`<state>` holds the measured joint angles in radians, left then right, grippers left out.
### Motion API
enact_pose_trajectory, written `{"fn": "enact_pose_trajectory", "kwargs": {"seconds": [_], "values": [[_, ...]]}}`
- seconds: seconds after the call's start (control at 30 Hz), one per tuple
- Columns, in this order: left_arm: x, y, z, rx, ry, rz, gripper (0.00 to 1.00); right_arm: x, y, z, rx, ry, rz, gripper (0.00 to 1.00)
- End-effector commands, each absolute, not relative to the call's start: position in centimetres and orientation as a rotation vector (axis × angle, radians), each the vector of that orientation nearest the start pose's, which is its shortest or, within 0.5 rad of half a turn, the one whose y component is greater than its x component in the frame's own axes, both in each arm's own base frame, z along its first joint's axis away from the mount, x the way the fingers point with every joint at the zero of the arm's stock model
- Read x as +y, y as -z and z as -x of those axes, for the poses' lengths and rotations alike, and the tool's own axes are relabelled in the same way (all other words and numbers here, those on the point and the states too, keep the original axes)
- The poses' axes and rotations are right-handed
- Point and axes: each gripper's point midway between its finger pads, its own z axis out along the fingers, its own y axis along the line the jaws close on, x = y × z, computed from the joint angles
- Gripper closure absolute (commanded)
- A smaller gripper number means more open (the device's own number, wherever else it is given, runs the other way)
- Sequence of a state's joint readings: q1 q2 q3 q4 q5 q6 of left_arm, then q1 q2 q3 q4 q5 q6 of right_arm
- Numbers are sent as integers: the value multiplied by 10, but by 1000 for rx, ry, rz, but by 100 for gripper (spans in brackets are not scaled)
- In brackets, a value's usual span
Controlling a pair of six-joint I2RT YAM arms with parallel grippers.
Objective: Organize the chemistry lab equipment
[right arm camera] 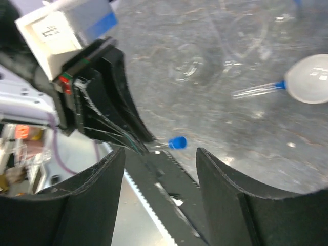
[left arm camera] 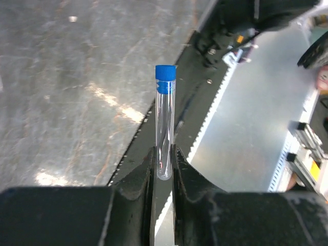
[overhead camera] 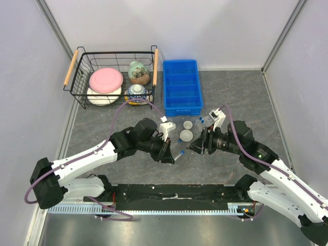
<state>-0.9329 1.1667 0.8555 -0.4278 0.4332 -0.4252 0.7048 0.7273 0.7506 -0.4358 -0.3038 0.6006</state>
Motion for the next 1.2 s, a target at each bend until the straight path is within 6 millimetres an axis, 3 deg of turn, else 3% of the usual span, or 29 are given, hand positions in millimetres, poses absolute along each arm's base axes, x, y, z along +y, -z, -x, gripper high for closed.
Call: {"fn": "enact_pose_trajectory", "kwargs": {"seconds": [0.0,0.27,0.6,0.87,1.17], "values": [[-312,-191,-86,2161,1418,-1047,98,254,-263,-131,2030,-1402,351,36],[-308,-234,-66,1956,1708,-1097,98,272,-271,-119,2011,-1490,358,37],[-298,-246,-63,1893,1808,-1080,98,310,-281,-93,2009,-1506,478,39],[-295,-244,-64,1906,1826,-1064,98,300,-294,-93,1969,-1478,455,41],[-296,-257,-61,1809,1892,-1080,98,287,-304,-88,1936,-1488,430,45]]}}
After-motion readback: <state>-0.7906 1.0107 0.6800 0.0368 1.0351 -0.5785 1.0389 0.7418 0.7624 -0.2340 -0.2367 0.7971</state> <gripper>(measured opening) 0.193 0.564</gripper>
